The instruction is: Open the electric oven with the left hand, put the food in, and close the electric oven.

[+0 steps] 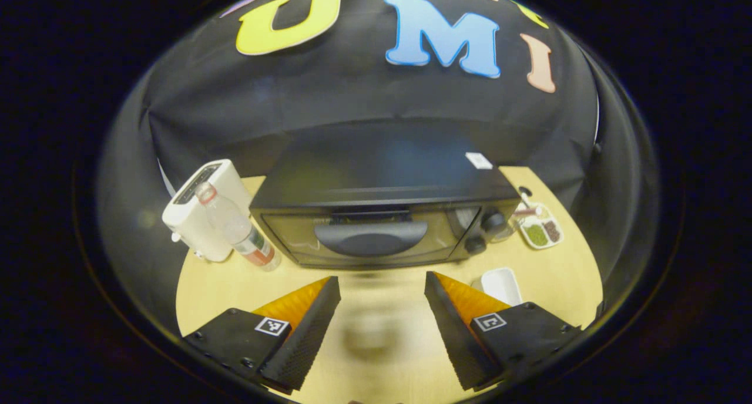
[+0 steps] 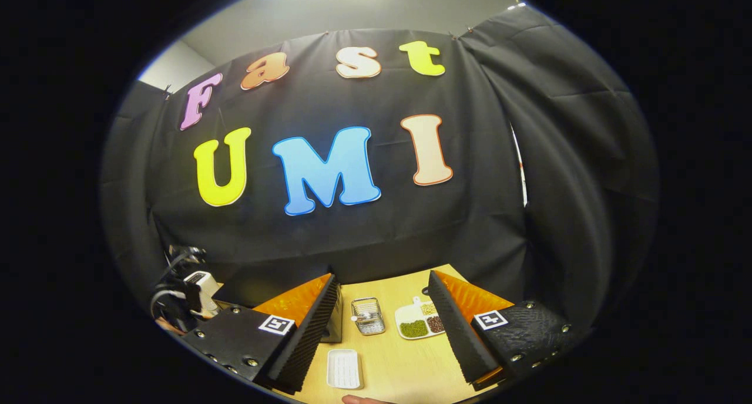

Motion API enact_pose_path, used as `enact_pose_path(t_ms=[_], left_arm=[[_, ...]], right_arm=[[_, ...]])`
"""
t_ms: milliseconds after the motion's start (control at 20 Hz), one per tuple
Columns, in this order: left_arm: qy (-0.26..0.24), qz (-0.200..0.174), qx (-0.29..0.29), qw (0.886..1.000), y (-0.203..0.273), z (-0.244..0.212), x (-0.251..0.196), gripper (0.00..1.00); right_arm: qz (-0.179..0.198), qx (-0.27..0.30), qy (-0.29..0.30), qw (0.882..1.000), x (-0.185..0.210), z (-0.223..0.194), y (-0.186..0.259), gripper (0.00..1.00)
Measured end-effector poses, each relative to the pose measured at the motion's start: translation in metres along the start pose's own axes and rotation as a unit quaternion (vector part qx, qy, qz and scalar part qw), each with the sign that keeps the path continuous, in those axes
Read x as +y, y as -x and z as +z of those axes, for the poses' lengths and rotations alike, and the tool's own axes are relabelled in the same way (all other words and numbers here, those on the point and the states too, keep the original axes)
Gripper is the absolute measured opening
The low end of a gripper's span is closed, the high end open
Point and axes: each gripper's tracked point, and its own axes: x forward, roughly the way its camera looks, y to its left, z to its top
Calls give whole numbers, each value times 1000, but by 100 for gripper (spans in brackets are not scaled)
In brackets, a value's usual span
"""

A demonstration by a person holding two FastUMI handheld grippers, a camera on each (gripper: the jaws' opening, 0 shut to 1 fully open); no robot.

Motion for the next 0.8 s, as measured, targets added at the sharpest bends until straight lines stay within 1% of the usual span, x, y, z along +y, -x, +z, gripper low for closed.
enact_pose_path(t_ms=[100,150,200,250,300,350,400,450,500,600,700,800], left_arm=[[12,-5,-60,998,27,34,-4,99],[15,-7,-94,995,45,55,-8,98],[15,-6,-131,991,63,76,-12,98],[14,-7,-167,986,81,97,-17,100],[14,-1,-201,979,100,114,-18,98],[13,3,-229,973,119,126,-20,100],[14,8,-254,967,137,138,-21,100],[16,12,-274,962,156,147,-25,100],[19,15,-293,956,173,157,-28,97],[21,21,-329,944,209,175,-32,100],[23,22,-349,937,232,179,-36,100],[21,21,-361,932,249,183,-38,100]], right_arm=[[10,-4,9,1000,2,7,-1,95],[17,-6,12,1000,2,12,-1,95],[24,-10,14,1000,4,17,-1,95],[31,-15,19,999,5,24,0,95],[38,-22,25,999,7,32,1,95],[46,-29,32,998,9,40,4,95],[54,-36,37,997,11,50,6,95],[62,-42,39,996,14,58,8,95],[70,-48,38,996,17,67,11,95],[86,-66,34,994,23,86,18,95],[92,-81,36,992,27,100,23,95],[94,-89,41,991,31,108,32,95]])
